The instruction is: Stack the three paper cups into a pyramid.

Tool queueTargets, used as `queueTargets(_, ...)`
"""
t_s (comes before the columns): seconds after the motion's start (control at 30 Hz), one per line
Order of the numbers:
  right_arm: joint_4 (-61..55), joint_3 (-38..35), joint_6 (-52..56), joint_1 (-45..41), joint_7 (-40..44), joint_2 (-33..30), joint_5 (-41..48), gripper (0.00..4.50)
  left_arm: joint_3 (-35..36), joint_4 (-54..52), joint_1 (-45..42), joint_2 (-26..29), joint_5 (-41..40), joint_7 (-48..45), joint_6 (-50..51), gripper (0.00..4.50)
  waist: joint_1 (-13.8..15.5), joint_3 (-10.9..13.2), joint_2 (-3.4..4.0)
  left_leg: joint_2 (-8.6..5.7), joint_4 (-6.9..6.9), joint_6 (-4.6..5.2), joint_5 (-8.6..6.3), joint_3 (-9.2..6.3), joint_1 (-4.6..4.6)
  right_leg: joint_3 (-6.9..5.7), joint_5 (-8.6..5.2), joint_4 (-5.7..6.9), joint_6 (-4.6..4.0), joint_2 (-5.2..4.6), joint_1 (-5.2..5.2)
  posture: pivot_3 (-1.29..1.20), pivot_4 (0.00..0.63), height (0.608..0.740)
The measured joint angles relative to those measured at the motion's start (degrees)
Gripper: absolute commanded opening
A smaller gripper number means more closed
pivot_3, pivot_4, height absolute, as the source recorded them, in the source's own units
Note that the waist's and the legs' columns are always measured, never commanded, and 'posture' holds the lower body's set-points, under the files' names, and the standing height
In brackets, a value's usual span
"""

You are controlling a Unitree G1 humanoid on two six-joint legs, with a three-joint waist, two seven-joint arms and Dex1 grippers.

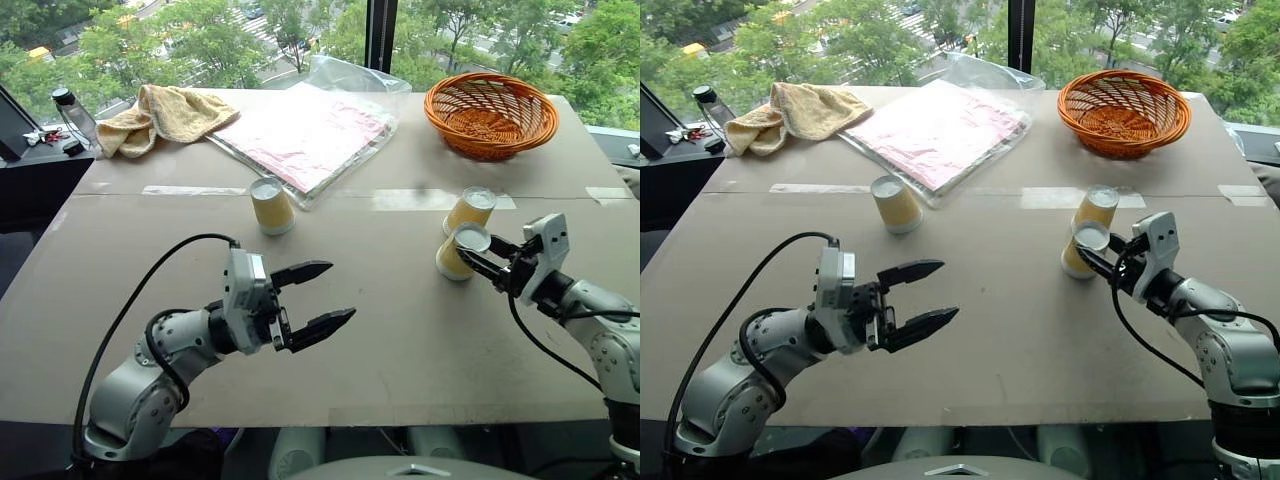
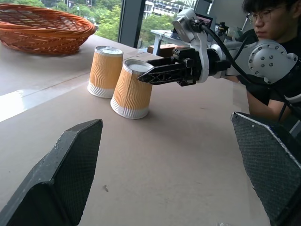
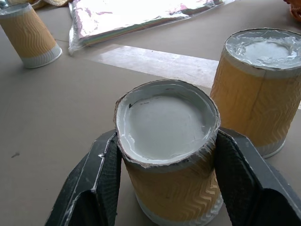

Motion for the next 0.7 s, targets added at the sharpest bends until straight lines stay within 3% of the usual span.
queueTargets(0.17,-8.1,5.1,1.3,-1.5,4.3,-2.3,3.2,2.09,4.1,3.0,5.8,0.0,0.6,-2.2,-2.5,4.50,-0.5,0.0,0.01,0.06,-0.04,0.00,0.00,0.00,0.04,0.00,-0.01,0.00,-0.01,0.05,-0.03,0.00,0.150,0.740)
queueTargets(0.47,-5.2,22.1,1.4,-12.5,1.8,4.9,-4.1,2.09,11.4,10.5,14.6,-0.4,3.9,-8.1,-11.3,4.50,-0.5,0.0,-0.12,0.05,-0.03,-0.01,-0.01,0.01,-0.23,-0.02,0.00,0.00,-0.04,0.01,-0.29,0.00,0.150,0.740)
queueTargets(0.7,-3.0,25.2,1.4,-15.2,2.8,5.9,-5.9,2.09,13.5,10.9,16.8,-0.4,3.7,-9.3,-12.4,4.50,-0.1,0.0,-0.13,0.05,0.00,-0.01,0.00,-0.04,-0.45,-0.07,0.01,0.01,-0.03,0.01,-0.49,0.00,0.150,0.740)
